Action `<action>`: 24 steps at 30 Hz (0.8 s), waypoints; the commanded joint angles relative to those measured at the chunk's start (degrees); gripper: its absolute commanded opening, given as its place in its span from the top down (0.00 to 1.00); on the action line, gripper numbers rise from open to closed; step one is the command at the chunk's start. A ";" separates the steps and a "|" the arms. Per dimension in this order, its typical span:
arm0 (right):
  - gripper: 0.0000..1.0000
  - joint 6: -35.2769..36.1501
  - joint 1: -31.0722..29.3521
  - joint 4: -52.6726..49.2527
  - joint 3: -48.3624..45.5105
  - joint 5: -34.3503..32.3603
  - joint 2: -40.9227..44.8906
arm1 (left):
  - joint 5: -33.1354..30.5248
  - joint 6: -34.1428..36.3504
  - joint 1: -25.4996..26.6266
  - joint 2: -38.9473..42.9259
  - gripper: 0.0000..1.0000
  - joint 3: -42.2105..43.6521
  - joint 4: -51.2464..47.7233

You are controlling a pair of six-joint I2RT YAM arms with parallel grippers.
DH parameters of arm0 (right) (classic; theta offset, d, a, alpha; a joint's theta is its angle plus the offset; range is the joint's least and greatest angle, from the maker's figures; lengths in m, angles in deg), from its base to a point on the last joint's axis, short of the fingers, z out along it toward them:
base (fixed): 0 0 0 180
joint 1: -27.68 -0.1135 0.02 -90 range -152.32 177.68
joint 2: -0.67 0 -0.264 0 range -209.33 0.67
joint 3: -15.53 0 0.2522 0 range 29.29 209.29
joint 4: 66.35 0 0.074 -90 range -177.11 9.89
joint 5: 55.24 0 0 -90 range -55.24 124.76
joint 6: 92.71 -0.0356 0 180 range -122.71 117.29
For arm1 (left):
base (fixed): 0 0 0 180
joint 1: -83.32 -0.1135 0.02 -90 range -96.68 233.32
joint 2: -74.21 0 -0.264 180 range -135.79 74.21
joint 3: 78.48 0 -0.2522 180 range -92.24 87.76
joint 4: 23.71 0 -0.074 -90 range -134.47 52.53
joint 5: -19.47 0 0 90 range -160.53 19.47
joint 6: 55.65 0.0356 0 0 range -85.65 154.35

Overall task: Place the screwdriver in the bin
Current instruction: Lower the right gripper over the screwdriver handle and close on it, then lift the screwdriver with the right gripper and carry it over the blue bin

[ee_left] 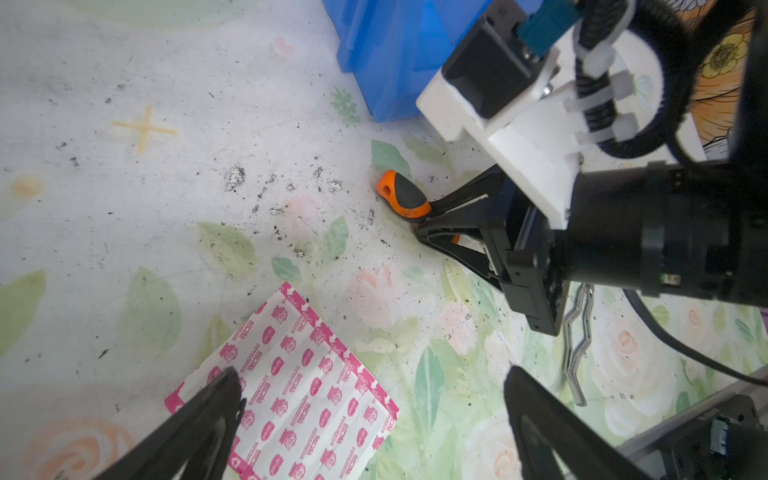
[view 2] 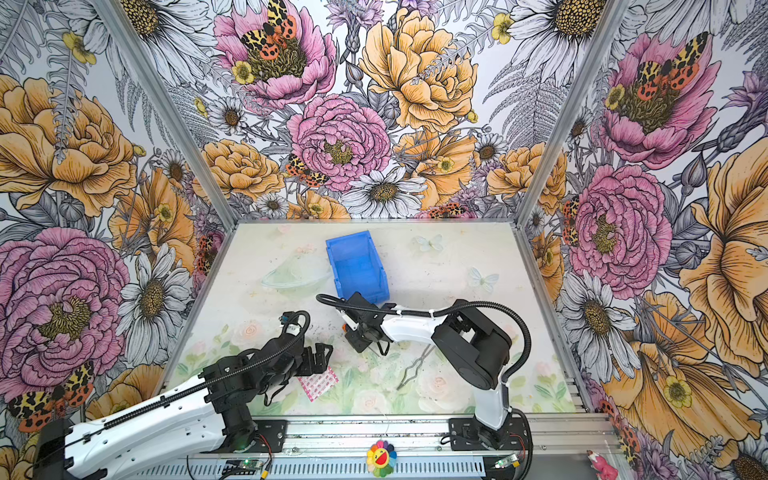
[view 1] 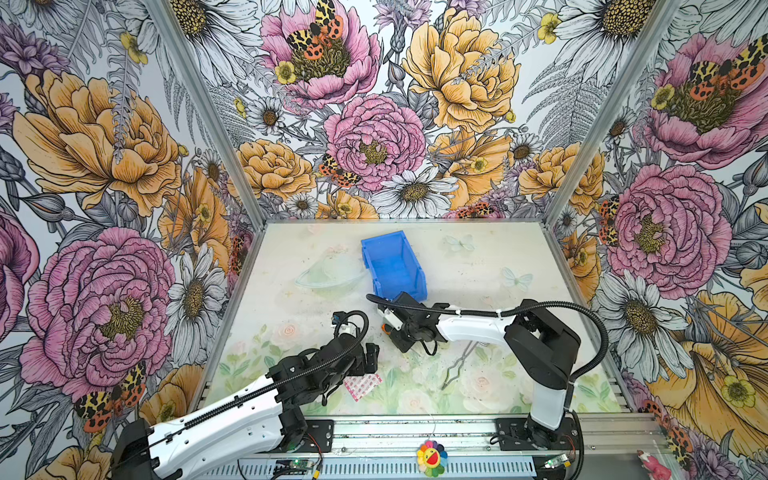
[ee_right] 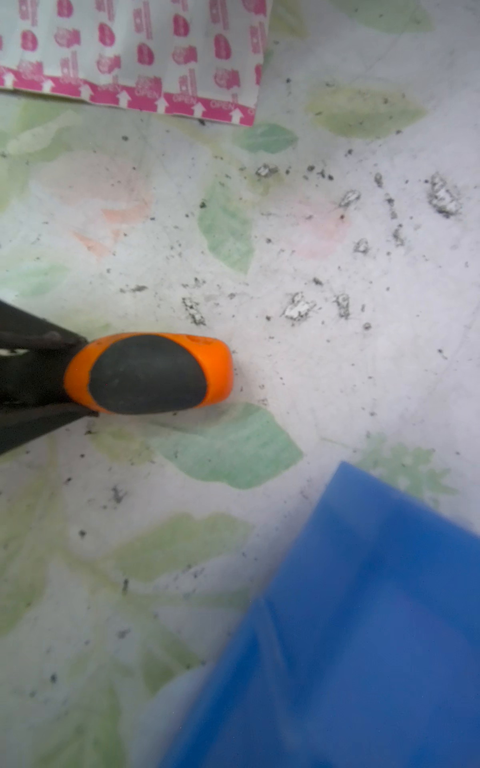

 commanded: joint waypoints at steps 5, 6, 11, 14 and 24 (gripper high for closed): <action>0.94 -0.90 -0.31 -1.02 -3.92 -1.91 6.97 | -0.89 1.87 -1.06 0.40 0.01 -1.23 -0.73; 0.95 -1.17 -0.32 -1.08 -4.25 -1.84 8.29 | -0.94 2.45 -1.19 0.36 0.01 -1.33 -0.73; 0.99 -1.79 -0.07 -2.12 -4.53 -2.26 14.39 | -2.02 4.67 -1.89 0.83 0.02 -1.93 -0.66; 1.00 -2.52 0.41 -3.26 -3.95 -3.03 17.13 | -3.03 6.56 -2.32 0.97 0.01 -2.65 0.08; 1.00 -4.04 4.52 -4.92 0.78 -3.95 22.14 | -1.23 12.06 -5.35 -1.80 0.01 -3.62 7.13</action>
